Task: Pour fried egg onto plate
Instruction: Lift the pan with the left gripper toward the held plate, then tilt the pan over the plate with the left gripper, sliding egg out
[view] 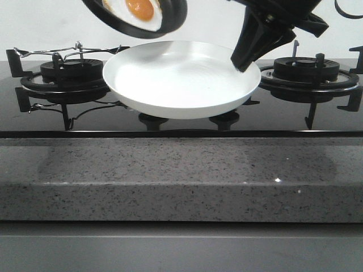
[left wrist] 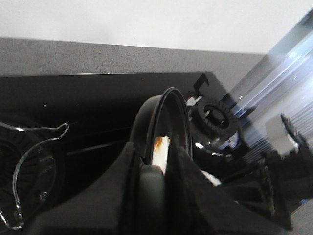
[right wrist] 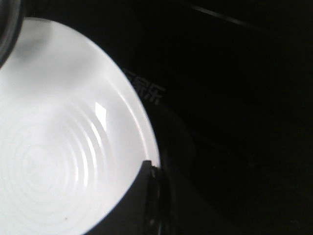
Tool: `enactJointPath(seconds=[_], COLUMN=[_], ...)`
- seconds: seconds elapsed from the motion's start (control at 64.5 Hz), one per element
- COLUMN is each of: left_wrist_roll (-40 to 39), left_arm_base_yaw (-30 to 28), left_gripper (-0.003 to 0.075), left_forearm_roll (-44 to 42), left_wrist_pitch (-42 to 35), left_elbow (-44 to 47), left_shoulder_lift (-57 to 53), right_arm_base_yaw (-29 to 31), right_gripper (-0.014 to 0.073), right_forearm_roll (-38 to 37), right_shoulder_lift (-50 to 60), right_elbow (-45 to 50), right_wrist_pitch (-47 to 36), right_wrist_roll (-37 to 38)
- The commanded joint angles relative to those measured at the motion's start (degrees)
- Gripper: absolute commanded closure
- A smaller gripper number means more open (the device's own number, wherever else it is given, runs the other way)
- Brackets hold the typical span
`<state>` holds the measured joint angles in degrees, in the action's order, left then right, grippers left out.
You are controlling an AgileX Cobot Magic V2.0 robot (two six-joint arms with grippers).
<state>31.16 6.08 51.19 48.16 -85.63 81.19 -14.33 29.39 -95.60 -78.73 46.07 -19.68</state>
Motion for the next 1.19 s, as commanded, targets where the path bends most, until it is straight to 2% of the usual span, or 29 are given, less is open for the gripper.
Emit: enactJointPath(seconds=[0.0, 0.356, 0.713, 1.178], left_wrist_roll=[0.1, -0.9, -7.8, -19.3], left_arm_base_yaw=[4.2, 18.8, 24.1, 31.4], left_gripper=[0.0740, 0.0740, 0.0740, 0.0740], left_forearm_roll=[-2.8, -21.5, -33.7, -50.3], left_wrist_pitch=[-6.8, -13.7, -16.8, -16.8], left_elbow=[-1.7, -1.7, -1.7, -1.7], left_shoulder_lift=[-4.6, -6.5, -6.5, -6.5], right_arm_base_yaw=[0.1, 0.1, 0.1, 0.1], right_gripper=[0.0651, 0.0651, 0.0651, 0.0651], right_forearm_roll=[2.2, 2.2, 2.2, 2.2], right_shoulder_lift=[3.0, 3.0, 3.0, 3.0], right_elbow=[-1.6, -1.6, -1.6, -1.6], right_wrist_pitch=[-2.0, -2.0, -2.0, -2.0], right_wrist_roll=[-0.4, -0.4, -0.4, -0.4])
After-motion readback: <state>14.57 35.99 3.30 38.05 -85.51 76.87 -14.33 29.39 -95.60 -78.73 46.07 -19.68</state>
